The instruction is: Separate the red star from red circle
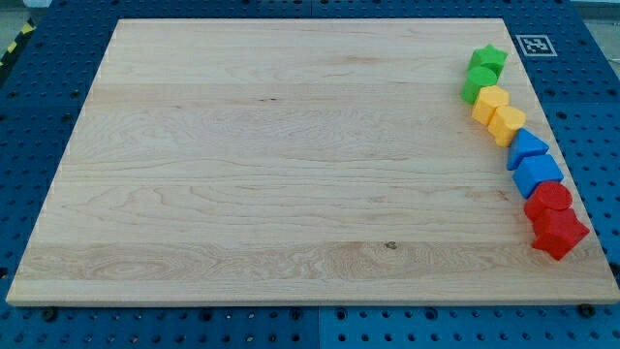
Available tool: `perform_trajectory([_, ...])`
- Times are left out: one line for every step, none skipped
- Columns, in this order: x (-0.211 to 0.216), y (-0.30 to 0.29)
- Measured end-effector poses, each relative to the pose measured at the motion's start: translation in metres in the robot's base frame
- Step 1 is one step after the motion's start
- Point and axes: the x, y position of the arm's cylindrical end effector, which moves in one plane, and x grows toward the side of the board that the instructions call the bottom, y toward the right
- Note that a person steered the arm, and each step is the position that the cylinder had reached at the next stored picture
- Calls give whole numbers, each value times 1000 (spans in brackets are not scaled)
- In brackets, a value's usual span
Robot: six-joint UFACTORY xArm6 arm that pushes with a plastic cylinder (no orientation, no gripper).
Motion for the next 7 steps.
perform_trajectory([8, 0])
perform_trajectory([8, 0])
perform_trajectory([9, -7])
perform_trajectory([9, -14])
perform_trajectory([10, -14])
perform_trajectory([9, -22])
perform_trajectory([8, -28])
